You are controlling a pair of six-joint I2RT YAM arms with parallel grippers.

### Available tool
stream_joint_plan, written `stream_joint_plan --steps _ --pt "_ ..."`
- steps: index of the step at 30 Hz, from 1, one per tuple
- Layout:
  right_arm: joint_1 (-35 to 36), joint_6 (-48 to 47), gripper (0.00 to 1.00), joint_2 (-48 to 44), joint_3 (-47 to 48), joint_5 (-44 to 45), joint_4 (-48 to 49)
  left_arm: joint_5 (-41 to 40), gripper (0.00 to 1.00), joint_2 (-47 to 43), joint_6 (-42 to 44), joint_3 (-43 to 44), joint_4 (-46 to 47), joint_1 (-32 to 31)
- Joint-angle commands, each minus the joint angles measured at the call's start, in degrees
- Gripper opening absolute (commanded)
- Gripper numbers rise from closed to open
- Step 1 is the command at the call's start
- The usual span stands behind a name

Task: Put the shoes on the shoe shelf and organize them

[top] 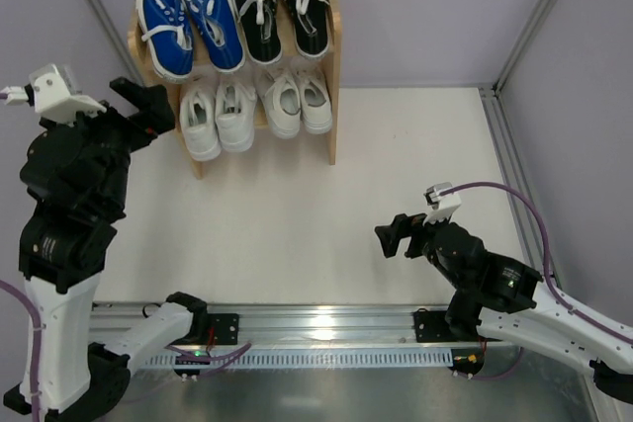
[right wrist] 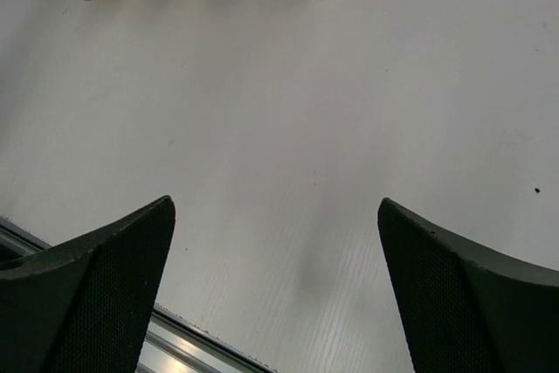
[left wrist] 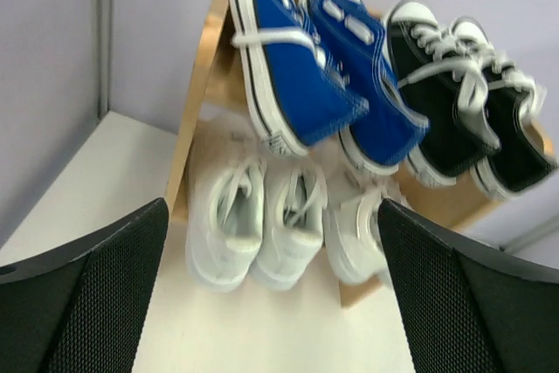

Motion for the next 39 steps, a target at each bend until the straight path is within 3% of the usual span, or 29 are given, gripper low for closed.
stream_joint_plan --steps 1,8,14,22,28,39 --pt "-0.12 -3.35 0.98 -0.04 1.66 -1.52 5.3 9.85 1.0 -5.98 -3.83 -4.22 -7.67 0.12" --pt "-0.12 -5.11 0.98 3.2 5.17 -1.52 7.05 15.49 1.0 -13.28 -1.3 -9.23 -21.29 0.12" --pt "-0.12 -2.22 0.98 6.81 8.87 -0.55 7.58 20.5 1.0 -24.09 -0.06 -21.52 -21.57 -0.05" --pt "-0.12 -3.44 0.98 4.97 9.31 -0.03 11.27 19.71 1.0 -33.85 0.29 -34.54 -20.34 -1.37" --pt "-0.12 -6.95 0.98 3.57 9.75 2.34 11.37 19.1 1.0 -37.1 0.73 -37.53 -19.38 -1.46" --pt "-0.12 -7.83 0.98 -0.48 5.09 3.75 13.3 15.94 1.0 -37.46 0.91 -35.34 -19.99 -1.55"
